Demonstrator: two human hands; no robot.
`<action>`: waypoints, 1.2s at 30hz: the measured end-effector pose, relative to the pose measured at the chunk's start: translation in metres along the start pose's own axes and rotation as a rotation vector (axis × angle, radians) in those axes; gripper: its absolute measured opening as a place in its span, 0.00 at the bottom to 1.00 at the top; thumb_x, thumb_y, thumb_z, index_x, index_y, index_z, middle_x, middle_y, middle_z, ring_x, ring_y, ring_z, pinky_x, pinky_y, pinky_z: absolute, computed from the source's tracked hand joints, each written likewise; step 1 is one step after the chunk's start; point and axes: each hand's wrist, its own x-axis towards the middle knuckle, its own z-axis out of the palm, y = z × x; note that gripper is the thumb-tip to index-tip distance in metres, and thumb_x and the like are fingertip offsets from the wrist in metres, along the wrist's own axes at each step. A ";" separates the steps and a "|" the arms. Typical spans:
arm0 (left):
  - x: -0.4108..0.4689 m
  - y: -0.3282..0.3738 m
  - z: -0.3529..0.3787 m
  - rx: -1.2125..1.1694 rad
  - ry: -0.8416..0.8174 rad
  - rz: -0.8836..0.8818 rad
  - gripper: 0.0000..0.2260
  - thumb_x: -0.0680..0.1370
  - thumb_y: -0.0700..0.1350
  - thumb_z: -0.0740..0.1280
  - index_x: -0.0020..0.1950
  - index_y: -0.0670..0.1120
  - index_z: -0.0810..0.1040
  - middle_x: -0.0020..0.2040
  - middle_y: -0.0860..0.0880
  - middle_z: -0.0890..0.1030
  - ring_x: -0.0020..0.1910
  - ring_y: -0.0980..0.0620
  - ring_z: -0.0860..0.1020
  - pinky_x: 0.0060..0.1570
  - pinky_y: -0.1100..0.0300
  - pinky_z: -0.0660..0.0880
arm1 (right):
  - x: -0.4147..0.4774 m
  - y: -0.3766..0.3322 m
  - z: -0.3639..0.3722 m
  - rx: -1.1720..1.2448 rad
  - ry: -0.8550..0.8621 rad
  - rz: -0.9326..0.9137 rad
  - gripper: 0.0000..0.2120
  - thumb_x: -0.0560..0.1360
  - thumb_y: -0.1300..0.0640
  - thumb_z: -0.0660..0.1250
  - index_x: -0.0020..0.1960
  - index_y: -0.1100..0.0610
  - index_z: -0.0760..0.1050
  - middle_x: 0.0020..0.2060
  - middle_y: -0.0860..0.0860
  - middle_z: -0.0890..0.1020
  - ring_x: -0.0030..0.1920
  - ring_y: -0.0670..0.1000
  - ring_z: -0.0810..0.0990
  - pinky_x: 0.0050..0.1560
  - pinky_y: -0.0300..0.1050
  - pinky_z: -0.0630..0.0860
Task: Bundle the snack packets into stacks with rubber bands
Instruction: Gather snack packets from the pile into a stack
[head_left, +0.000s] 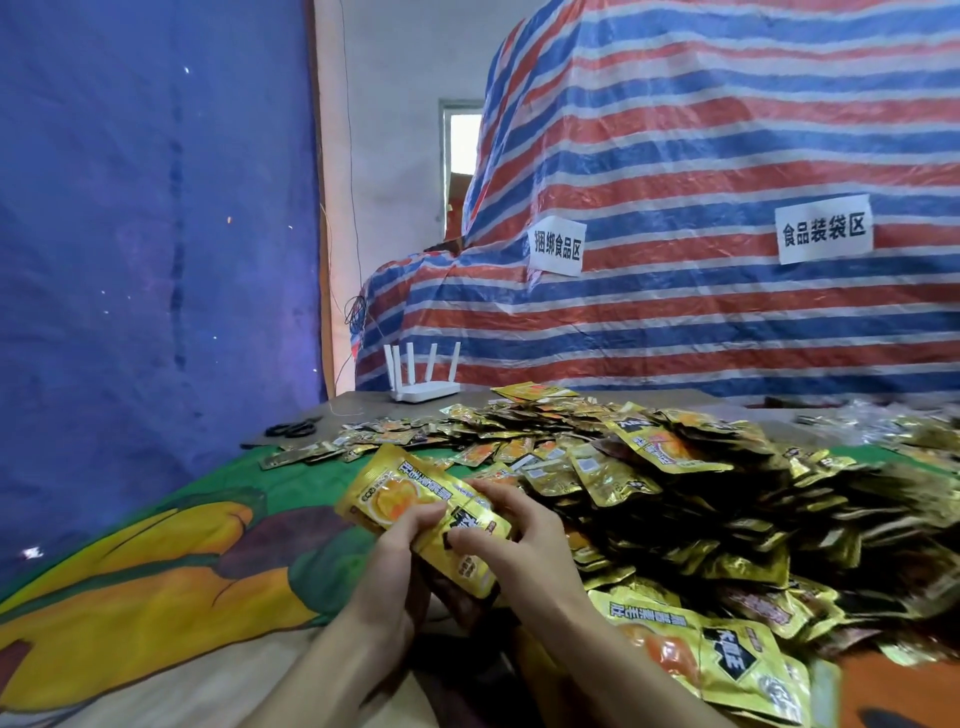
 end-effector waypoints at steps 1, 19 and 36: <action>-0.001 -0.001 0.000 0.028 0.006 -0.001 0.15 0.63 0.50 0.72 0.42 0.41 0.87 0.45 0.40 0.85 0.37 0.42 0.84 0.34 0.54 0.80 | 0.000 0.000 0.000 -0.015 0.012 0.001 0.21 0.69 0.60 0.78 0.60 0.50 0.81 0.49 0.45 0.85 0.49 0.40 0.84 0.44 0.34 0.78; -0.001 0.002 0.006 0.332 0.452 0.196 0.27 0.71 0.68 0.69 0.48 0.45 0.82 0.46 0.44 0.85 0.47 0.45 0.83 0.54 0.48 0.79 | 0.004 -0.031 -0.004 -0.433 -0.219 0.102 0.35 0.63 0.57 0.83 0.66 0.51 0.72 0.56 0.44 0.77 0.51 0.37 0.80 0.46 0.29 0.76; -0.002 -0.004 -0.015 1.006 0.637 0.289 0.19 0.78 0.52 0.63 0.30 0.44 0.70 0.27 0.50 0.73 0.30 0.47 0.73 0.31 0.60 0.62 | -0.030 -0.048 -0.025 -1.346 -0.598 -0.021 0.41 0.68 0.27 0.67 0.76 0.43 0.65 0.62 0.48 0.71 0.63 0.50 0.70 0.64 0.50 0.72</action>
